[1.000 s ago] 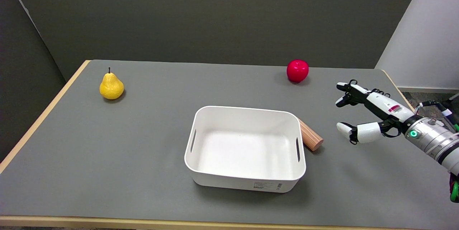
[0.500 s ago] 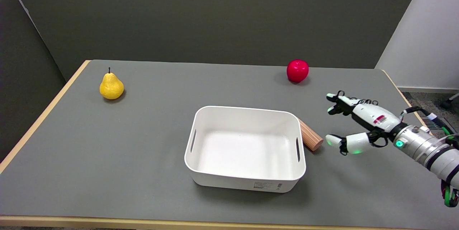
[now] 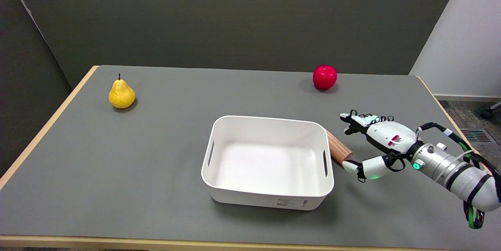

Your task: Pick up the wooden cylinder.

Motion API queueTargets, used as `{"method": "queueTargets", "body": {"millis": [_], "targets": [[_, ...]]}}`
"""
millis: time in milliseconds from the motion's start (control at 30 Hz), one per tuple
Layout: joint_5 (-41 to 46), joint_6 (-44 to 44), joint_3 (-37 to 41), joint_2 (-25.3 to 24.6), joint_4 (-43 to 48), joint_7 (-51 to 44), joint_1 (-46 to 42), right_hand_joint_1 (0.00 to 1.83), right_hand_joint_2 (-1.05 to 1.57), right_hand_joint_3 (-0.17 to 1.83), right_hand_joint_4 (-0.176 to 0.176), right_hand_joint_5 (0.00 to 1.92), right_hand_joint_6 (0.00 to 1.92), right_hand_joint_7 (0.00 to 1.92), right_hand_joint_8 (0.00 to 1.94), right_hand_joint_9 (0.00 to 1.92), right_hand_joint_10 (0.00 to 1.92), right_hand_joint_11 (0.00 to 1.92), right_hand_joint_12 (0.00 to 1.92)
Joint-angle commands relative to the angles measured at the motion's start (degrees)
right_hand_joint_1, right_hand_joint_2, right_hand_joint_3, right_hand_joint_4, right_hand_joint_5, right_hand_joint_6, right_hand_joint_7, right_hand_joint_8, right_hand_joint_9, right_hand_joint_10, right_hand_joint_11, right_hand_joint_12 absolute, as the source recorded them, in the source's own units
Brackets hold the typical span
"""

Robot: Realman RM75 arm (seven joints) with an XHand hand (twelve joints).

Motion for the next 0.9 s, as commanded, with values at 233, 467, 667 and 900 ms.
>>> {"method": "queueTargets", "body": {"millis": [233, 467, 667, 900], "targets": [[-1.3, -0.7, -4.3, 1.9, 0.4, -4.5, 4.3, 0.51, 0.6, 0.84, -0.129, 0.0, 0.25, 0.32, 0.63, 0.2, 0.92, 0.14, 1.38], [-1.6, -1.0, -6.8, 1.6, 0.4, -4.5, 5.5, 0.51, 0.6, 0.84, -0.129, 0.0, 0.26, 0.32, 0.63, 0.2, 0.93, 0.15, 1.39], [-1.9, -2.0, -9.7, 2.2, 0.0, -4.5, 7.3, 0.51, 0.6, 0.84, -0.129, 0.0, 0.25, 0.32, 0.63, 0.2, 0.93, 0.15, 1.39], [-3.8, -2.5, -11.4, 2.3, -0.7, -4.5, 9.1, 0.51, 0.6, 0.84, -0.129, 0.0, 0.26, 0.32, 0.63, 0.2, 0.93, 0.15, 1.4]]}}
